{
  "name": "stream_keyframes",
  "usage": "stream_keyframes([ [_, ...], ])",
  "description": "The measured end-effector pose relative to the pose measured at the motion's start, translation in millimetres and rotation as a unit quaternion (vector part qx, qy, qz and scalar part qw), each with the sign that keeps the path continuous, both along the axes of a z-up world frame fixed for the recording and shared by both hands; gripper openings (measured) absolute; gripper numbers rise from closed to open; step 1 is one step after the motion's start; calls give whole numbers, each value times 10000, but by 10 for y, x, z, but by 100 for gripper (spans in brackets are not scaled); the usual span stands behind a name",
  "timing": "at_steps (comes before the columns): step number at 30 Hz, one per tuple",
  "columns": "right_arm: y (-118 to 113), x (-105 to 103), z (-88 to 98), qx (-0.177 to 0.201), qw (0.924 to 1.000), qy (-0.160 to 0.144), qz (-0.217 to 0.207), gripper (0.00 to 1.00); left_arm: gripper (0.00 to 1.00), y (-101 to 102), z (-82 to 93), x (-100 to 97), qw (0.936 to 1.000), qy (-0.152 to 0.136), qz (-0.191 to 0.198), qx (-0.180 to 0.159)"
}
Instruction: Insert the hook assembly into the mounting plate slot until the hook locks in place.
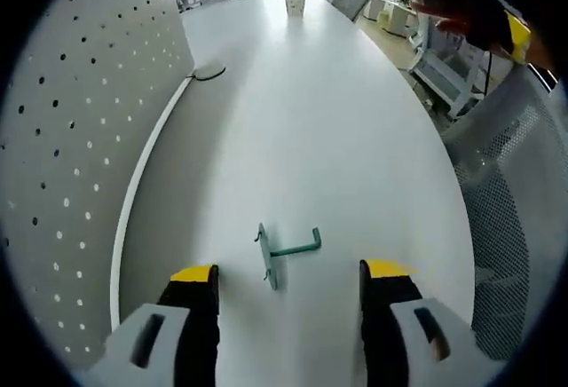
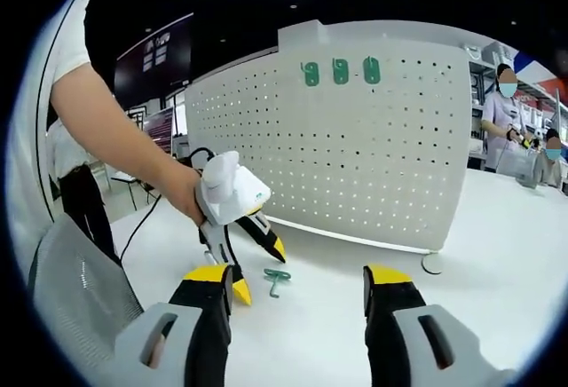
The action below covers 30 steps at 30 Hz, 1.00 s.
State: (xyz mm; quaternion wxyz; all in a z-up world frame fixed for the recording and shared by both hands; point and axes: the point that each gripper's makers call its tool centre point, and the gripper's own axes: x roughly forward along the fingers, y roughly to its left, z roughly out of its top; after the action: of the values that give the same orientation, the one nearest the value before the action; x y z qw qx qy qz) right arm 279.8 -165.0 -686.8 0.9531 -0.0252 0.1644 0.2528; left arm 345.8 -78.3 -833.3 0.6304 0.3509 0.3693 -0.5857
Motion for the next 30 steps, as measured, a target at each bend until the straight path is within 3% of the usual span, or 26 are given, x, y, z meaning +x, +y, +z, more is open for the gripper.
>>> stream_keyframes([
  [3,-4,-4,-3,3,10000,12,-8,57,53,1,5,11,10000,-8,60,-3],
  [8,-15,-3,3,30,10000,8,-37,56,31,8,18,51,9998,-56,206,12],
  [16,-16,4,5,66,10000,8,-45,56,7,22,17,99,9992,-237,293,90],
  [30,3,-9,-13,80,10000,31,-26,55,3,27,16,116,9990,-316,318,72],
])
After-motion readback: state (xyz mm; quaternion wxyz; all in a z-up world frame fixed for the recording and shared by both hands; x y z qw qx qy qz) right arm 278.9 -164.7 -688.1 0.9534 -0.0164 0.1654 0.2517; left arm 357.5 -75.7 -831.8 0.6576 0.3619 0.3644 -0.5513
